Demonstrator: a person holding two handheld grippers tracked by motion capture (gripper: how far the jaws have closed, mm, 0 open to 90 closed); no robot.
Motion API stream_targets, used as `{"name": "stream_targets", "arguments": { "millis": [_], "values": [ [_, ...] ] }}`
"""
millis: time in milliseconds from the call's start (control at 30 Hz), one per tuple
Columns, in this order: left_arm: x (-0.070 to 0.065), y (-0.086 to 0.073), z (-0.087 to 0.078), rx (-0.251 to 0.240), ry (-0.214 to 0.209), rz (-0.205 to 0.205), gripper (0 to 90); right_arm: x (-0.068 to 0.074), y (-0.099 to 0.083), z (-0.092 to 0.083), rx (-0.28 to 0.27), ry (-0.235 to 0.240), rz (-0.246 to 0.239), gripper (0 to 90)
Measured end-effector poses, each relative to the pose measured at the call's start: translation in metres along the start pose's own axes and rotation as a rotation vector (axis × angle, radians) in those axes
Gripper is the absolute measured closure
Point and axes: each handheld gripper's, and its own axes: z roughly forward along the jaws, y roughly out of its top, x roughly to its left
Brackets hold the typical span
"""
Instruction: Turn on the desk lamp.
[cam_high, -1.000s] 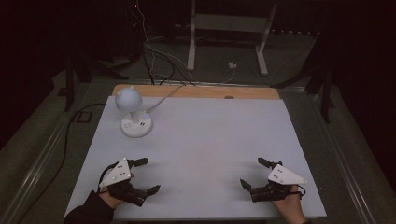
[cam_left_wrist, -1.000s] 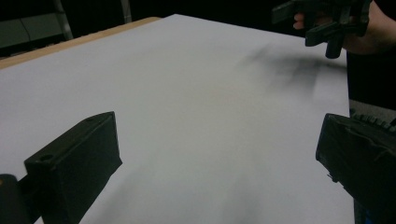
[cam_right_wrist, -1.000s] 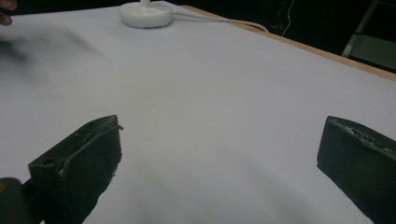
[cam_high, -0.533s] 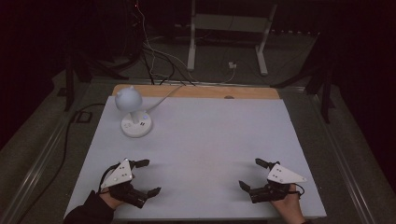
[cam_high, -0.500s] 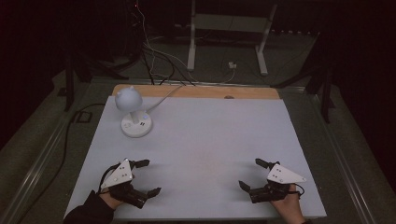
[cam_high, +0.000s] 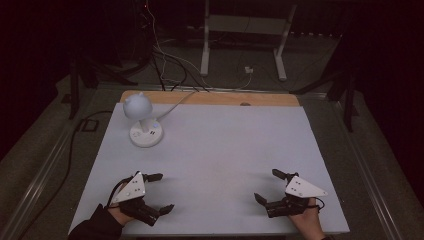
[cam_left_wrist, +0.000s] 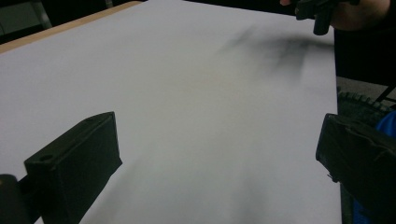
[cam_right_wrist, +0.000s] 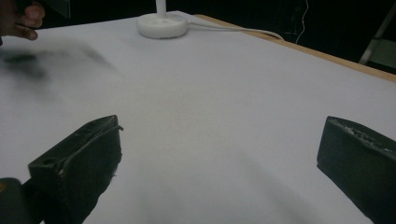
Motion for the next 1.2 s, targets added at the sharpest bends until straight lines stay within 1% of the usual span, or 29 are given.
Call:
{"name": "stream_targets", "arguments": {
  "millis": [33,100,133,333,400,500,567,600,633,667,800,833,933,1000,1133,1200],
  "values": [
    [0.0,0.0,0.0,0.005,-0.011,-0.003,0.2,0.0,0.0,0.0,-0.002,0.002,0.001,0.0],
    [-0.001,0.001,0.0,0.006,-0.014,-0.004,0.2,0.001,0.001,0.0,0.001,0.001,-0.002,0.0],
    [-0.002,0.003,0.0,-0.004,-0.025,-0.008,0.2,0.002,0.001,0.0,0.0,0.002,-0.004,0.0],
    [-0.002,0.007,-0.001,-0.005,-0.037,-0.016,0.3,0.002,0.001,0.001,0.0,0.004,-0.005,0.0],
    [-0.003,0.009,-0.001,-0.006,-0.037,-0.019,0.2,0.002,0.001,0.001,-0.001,0.007,-0.002,0.0],
    [-0.002,0.014,-0.002,-0.011,-0.035,-0.011,0.2,0.002,0.001,0.001,0.004,0.006,0.0,0.0],
    [-0.002,0.015,-0.002,-0.016,-0.033,-0.014,0.2,0.002,0.001,0.002,0.003,0.007,0.003,0.0],
    [-0.002,0.018,-0.003,-0.025,-0.04,-0.018,0.2,0.002,0.001,0.002,0.003,0.009,0.004,0.0],
    [-0.003,0.02,-0.003,-0.026,-0.034,-0.009,0.2,0.003,0.001,0.002,0.003,0.009,0.003,0.0],
    [-0.003,0.02,-0.003,-0.026,-0.034,-0.009,0.2,0.003,0.001,0.001,0.001,0.008,-0.003,0.0],
    [-0.002,0.025,-0.003,-0.038,-0.039,-0.015,0.2,0.002,0.001,0.001,-0.004,0.009,0.009,0.0],
    [-0.002,0.027,-0.003,-0.036,-0.035,-0.004,0.2,0.003,0.001,0.001,-0.003,0.007,0.005,0.0],
    [-0.001,0.03,-0.003,-0.043,-0.036,-0.008,0.2,0.002,0.002,0.001,-0.004,0.01,0.007,0.0],
    [0.001,0.033,-0.004,-0.046,-0.022,-0.006,0.2,0.002,0.001,0.001,-0.002,0.012,0.01,0.0],
    [0.003,0.036,-0.003,-0.06,-0.019,-0.017,0.2,0.002,0.002,0.002,-0.002,0.014,0.011,0.0],
    [0.003,0.036,-0.003,-0.06,-0.014,-0.018,0.2,0.003,0.002,0.002,-0.003,0.015,0.014,0.0]
  ]
}}
